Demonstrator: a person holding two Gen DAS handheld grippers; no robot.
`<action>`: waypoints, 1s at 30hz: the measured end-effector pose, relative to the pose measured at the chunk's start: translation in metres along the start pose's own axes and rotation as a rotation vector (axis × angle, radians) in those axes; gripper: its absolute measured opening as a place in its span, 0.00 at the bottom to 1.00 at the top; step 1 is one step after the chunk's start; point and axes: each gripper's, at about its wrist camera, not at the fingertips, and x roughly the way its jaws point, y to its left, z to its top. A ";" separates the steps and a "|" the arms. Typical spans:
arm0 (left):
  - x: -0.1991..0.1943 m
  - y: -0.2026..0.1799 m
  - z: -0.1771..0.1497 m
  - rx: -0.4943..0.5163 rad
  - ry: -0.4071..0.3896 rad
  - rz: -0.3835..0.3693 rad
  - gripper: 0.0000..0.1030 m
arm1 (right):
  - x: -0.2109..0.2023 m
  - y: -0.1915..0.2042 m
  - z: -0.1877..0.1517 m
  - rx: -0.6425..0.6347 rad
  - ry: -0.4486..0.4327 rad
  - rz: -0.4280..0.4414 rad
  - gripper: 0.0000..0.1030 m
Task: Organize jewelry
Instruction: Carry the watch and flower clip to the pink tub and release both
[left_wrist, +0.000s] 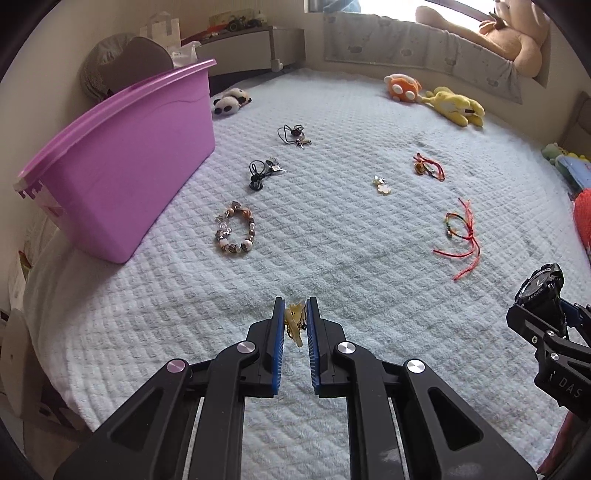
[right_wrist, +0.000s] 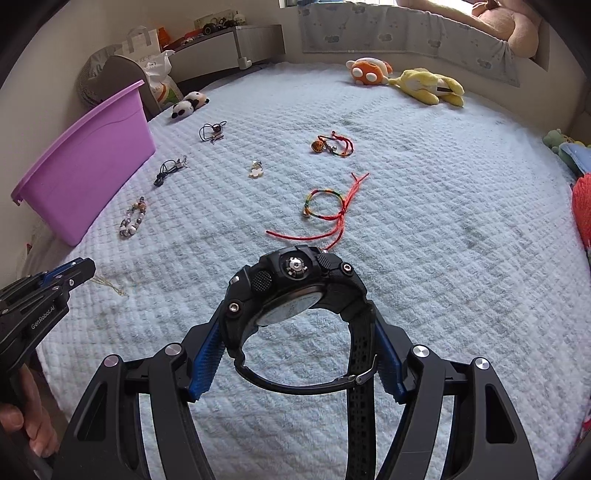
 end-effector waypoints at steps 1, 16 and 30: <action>-0.009 0.001 0.004 0.000 -0.002 -0.003 0.12 | -0.009 0.001 0.004 -0.005 -0.003 0.003 0.66; -0.138 0.041 0.094 -0.148 0.004 0.016 0.12 | -0.132 0.032 0.102 -0.107 -0.038 0.116 0.66; -0.165 0.176 0.191 -0.213 -0.066 0.133 0.12 | -0.144 0.157 0.225 -0.137 -0.135 0.251 0.66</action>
